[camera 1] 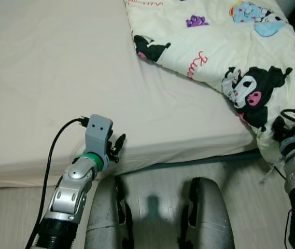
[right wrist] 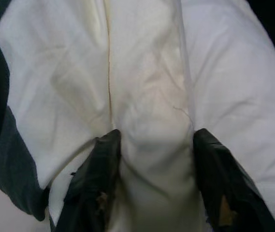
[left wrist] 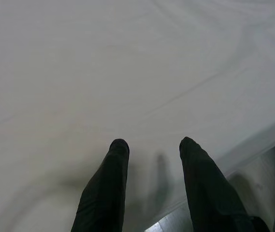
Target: Clean up the room
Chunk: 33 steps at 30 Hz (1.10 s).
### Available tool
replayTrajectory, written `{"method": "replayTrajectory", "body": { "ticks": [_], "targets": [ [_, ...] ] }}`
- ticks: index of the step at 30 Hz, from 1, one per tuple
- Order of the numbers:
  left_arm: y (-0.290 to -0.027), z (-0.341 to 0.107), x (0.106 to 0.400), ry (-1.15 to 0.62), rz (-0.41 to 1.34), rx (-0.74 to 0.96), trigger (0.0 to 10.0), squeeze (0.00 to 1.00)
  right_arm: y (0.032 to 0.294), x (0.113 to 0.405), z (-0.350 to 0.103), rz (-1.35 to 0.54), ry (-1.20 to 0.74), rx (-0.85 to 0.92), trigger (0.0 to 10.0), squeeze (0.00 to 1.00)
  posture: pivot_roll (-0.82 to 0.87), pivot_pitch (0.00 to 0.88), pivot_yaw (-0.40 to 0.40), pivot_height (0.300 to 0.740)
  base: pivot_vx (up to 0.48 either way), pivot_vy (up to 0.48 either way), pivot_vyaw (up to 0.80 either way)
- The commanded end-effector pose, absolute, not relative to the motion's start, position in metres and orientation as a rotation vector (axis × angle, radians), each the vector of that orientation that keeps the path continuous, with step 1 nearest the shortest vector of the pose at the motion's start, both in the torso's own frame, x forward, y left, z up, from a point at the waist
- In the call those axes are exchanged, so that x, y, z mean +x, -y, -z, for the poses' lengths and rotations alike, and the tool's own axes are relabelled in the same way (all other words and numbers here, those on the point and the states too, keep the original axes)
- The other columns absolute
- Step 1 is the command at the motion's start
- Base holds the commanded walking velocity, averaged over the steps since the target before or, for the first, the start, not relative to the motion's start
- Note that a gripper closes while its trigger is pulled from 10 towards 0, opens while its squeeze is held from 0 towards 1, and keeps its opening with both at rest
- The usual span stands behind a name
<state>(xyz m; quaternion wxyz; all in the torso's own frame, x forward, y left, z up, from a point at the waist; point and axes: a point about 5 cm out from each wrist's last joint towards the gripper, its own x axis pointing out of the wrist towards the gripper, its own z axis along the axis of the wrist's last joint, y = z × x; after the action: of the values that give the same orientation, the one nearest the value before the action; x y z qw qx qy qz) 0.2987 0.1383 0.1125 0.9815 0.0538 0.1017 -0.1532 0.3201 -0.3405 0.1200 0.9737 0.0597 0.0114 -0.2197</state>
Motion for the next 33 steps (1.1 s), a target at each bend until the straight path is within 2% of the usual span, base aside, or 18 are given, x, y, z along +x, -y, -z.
{"method": "replayTrajectory", "body": {
  "ticks": [1,14,21,27,28,30,32,33],
  "targets": [
    [-0.143,-0.105,0.295,-0.241,0.301,0.116,10.0,0.0,0.345,0.312,-0.107,0.468,-0.077,0.152,0.0,0.0,0.1,0.256,0.137,0.595,0.0,0.0,0.0],
    [-0.141,-0.106,0.296,-0.238,0.302,0.114,10.0,0.0,0.344,0.314,-0.11,0.409,-0.053,0.181,0.0,0.0,0.09,0.242,0.135,0.595,0.0,0.0,0.0],
    [-0.14,-0.106,0.297,-0.238,0.305,0.112,10.0,0.0,0.33,0.321,-0.11,0.296,-0.037,0.182,0.0,0.0,0.08,0.243,0.134,0.595,0.0,0.0,0.0],
    [-0.136,-0.106,0.297,-0.235,0.315,0.105,10.0,0.0,0.289,0.331,-0.107,-0.022,-0.023,0.136,0.0,0.0,0.07,0.242,0.126,0.595,0.0,0.0,0.0],
    [-0.134,-0.105,0.297,-0.236,0.322,0.105,10.0,0.0,0.277,0.331,-0.103,-0.112,-0.037,0.132,0.0,0.0,0.05,0.241,0.123,0.595,0.0,0.0,0.0],
    [-0.132,-0.105,0.297,-0.237,0.326,0.105,10.0,0.0,0.269,0.331,-0.099,-0.173,-0.048,0.13,0.0,0.0,0.05,0.241,0.123,0.595,0.0,0.0,0.0],
    [-0.128,-0.104,0.298,-0.238,0.338,0.1,10.0,0.0,0.237,0.321,-0.08,-0.39,-0.117,0.102,0.0,0.0,0.04,0.242,0.115,0.595,0.0,0.0,0.0],
    [-0.128,-0.104,0.298,-0.238,0.338,0.1,10.0,0.0,0.237,0.321,-0.08,-0.39,-0.117,0.102,0.0,0.0,0.04,0.242,0.115,0.595,0.0,0.0,0.0]
  ]
}}
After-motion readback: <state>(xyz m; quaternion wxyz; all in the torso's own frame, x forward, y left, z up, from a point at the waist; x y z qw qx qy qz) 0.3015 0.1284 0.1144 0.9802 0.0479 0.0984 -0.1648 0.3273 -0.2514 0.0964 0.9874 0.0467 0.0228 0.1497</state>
